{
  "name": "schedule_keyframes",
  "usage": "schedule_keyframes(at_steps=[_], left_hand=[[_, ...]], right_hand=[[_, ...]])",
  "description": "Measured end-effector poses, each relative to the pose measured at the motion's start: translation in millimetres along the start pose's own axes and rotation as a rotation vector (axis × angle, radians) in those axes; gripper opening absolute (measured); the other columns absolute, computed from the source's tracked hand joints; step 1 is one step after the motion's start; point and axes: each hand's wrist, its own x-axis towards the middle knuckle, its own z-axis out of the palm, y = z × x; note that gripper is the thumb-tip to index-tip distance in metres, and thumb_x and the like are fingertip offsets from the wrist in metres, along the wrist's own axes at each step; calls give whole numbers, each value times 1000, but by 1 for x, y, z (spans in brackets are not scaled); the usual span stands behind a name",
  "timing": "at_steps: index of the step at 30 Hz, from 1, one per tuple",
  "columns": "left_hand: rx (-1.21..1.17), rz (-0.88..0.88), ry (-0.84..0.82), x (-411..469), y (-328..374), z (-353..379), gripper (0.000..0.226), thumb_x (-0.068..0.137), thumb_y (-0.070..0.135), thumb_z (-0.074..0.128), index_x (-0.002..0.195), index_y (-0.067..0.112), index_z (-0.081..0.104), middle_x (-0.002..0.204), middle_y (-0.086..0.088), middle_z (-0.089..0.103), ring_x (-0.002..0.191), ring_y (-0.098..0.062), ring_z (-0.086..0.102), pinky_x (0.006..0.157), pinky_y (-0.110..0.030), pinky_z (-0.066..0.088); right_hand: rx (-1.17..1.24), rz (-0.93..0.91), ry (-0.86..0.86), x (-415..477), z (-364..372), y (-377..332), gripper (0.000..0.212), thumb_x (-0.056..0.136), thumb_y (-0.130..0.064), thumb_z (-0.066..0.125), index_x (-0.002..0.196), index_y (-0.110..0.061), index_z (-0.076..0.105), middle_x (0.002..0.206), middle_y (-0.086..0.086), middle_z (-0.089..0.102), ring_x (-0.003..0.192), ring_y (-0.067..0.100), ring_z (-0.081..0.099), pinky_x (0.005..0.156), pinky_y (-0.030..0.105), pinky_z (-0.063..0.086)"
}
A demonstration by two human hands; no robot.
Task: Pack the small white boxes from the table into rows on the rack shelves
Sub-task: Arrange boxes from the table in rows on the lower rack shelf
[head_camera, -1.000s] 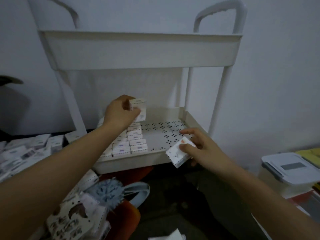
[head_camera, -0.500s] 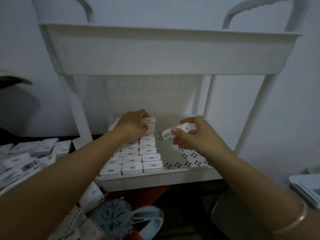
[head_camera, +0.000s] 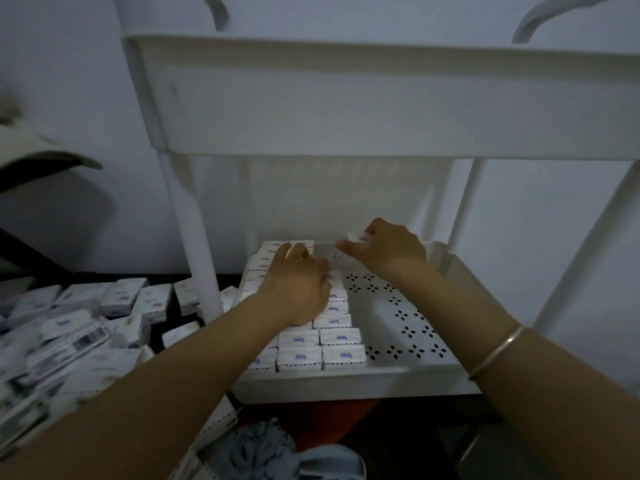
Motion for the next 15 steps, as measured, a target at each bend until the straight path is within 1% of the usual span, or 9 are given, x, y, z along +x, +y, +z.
schedule_keyframes(at_steps=[1,3,5,6,8,9,11,13,15], left_hand=[[13,3,29,-2,1,1,36,96,30,34,118,18,60,114,-4,61,117,-24,41,106,-36,25],[25,3,98,-5,2,3,38,96,29,33,118,18,62,115,-4,59,117,-23,41,100,-35,29],[14,-16,121,-6,5,3,39,95,28,33,118,16,63,113,-5,60,113,-23,43,95,-34,31],[0,-35,129,-7,7,2,39,95,26,34,119,16,63,111,-5,61,111,-22,45,92,-32,32],[-63,-86,179,-9,10,1,39,92,21,37,124,12,58,105,-6,62,102,-22,50,83,-31,36],[-116,-123,216,-11,12,0,38,90,17,39,124,9,55,99,-8,62,95,-22,53,77,-31,38],[-202,-167,273,-15,15,-4,33,87,8,44,118,5,55,91,-10,61,85,-24,56,68,-33,42],[-211,-170,284,-17,15,-5,27,86,5,46,110,7,59,97,-9,60,89,-23,56,69,-35,45],[-200,-182,271,-17,15,-6,25,89,8,45,108,9,61,106,-6,58,96,-20,54,75,-36,47]], right_hand=[[-24,-8,4,3,5,-3,76,73,-78,57,118,-16,55,111,4,64,98,25,62,72,31,46],[-40,-26,-38,10,14,-7,71,72,-77,59,105,-13,58,101,6,64,88,24,62,67,29,43],[-10,-45,-172,17,18,-10,65,73,-74,60,90,-11,58,88,6,63,72,21,59,63,31,48],[30,-47,-253,20,20,-11,65,75,-72,60,86,-8,60,84,8,63,67,21,59,65,34,52],[156,-23,-381,24,23,-11,67,79,-69,59,92,-4,64,83,15,62,68,23,61,71,34,57],[223,-2,-421,25,25,-11,68,80,-68,57,95,-3,63,87,16,63,72,24,63,74,35,58],[327,39,-462,25,27,-9,69,82,-69,54,107,-6,60,98,11,63,84,23,66,78,35,60],[485,88,-477,24,29,-5,64,89,-65,47,113,-7,59,106,9,64,91,24,67,79,36,60],[678,110,-487,22,29,-1,52,98,-53,42,112,-7,62,105,10,68,90,24,69,78,33,59]])
